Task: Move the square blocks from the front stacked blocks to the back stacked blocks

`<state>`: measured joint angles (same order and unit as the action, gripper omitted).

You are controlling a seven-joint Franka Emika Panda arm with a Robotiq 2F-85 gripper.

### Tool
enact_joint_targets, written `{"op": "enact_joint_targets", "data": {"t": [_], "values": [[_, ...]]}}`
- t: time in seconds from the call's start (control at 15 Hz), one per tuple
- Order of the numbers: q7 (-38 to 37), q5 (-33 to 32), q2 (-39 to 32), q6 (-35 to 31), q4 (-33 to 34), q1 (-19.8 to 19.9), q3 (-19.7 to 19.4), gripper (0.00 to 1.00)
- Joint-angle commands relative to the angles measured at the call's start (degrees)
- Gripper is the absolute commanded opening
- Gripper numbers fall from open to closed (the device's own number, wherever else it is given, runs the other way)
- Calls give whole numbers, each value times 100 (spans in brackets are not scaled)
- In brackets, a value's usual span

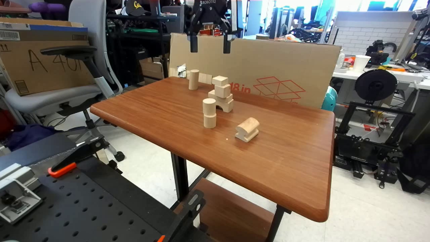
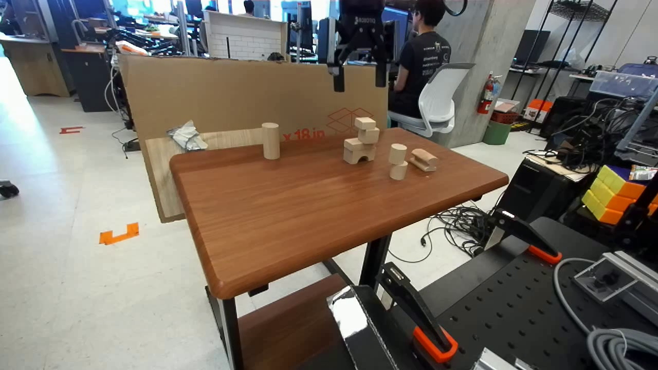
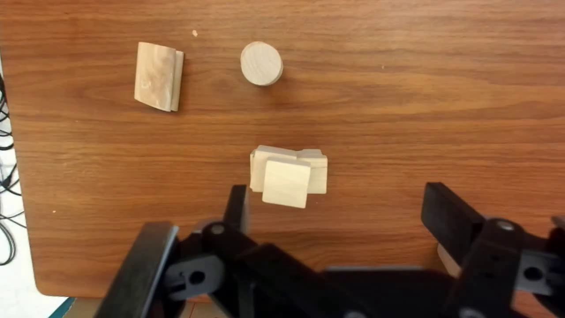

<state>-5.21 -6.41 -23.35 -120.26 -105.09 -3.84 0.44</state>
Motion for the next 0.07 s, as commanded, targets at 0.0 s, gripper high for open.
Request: {"op": "enact_joint_targets", "data": {"t": [0.0], "values": [[0,3,-30,10,16,-2,-3,100]]}}
